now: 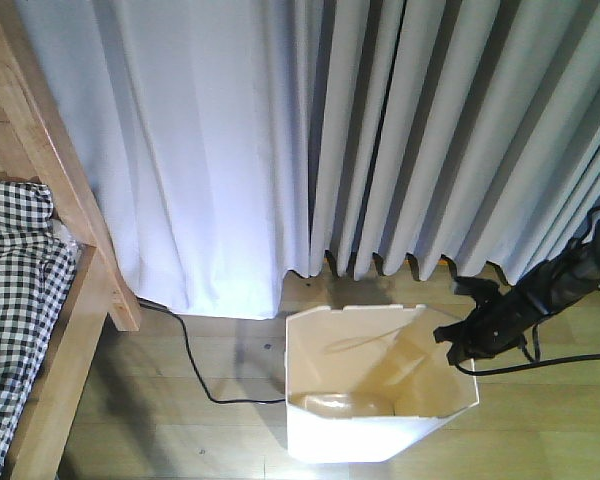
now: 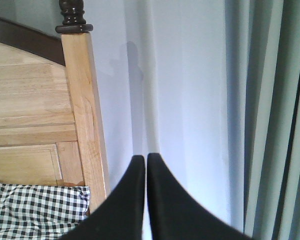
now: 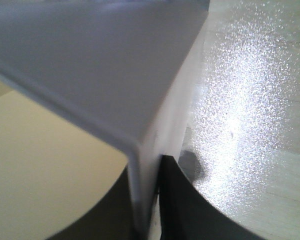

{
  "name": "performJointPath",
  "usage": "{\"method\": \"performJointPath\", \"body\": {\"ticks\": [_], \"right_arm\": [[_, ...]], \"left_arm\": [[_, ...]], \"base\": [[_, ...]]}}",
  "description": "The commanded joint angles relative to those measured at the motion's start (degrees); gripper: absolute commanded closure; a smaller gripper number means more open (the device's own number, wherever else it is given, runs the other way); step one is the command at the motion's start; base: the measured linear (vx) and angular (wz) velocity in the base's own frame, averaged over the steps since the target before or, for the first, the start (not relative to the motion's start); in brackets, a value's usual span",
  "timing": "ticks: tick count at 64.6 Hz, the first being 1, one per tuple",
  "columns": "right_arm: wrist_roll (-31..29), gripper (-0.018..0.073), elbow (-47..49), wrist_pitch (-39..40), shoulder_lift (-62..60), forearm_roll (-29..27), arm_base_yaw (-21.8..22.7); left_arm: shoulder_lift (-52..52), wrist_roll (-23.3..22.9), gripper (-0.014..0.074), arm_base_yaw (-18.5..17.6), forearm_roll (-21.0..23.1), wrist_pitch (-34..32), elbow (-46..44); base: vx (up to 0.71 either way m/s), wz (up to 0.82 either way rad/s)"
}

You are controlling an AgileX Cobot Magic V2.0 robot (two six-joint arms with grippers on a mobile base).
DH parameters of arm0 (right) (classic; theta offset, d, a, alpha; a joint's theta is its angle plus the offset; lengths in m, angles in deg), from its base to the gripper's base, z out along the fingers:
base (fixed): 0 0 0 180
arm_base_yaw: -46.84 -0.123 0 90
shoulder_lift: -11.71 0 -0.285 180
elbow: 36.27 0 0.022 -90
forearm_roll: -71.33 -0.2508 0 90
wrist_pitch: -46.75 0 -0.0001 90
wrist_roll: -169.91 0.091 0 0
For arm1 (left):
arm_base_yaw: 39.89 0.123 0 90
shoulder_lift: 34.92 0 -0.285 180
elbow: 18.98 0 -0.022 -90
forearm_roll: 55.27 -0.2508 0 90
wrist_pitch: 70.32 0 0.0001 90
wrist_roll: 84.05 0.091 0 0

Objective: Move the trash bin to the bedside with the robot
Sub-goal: 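Lower the bin onto the floor beside the bed with the right gripper, then open the right gripper and raise it away from the bin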

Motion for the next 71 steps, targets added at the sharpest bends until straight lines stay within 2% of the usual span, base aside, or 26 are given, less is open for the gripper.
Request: {"method": "performJointPath", "body": {"ticks": [1,18,41,54,71], "right_arm": [[1.09,0.056,4.33,-9.31,-1.6,-4.28,0.21],[5.78,0.056,13.91,-10.31,6.28,-2.9,-0.72],[19.17,0.0557,29.49,-12.38,15.29,7.74,-5.51],[21.03,0.0551,35.28,-16.68,18.79,11.35,-5.58],[23.14,0.0535,35.8,-17.51,19.32,13.93,-5.58]], "left_arm": [[0.44,-0.79,0.0603,-0.36,0.54,-4.19,0.68],[0.44,-0.79,0.0603,-0.36,0.54,-4.19,0.68],[0.44,-0.79,0.0603,-0.36,0.54,-4.24,0.68],[0.44,-0.79,0.0603,-0.36,0.54,-4.24,0.68],[0.44,-0.79,0.0603,-0.36,0.54,-4.24,0.68]], "base": [[0.0,0.0],[0.0,0.0],[0.0,0.0],[0.0,0.0],[0.0,0.0]]}}
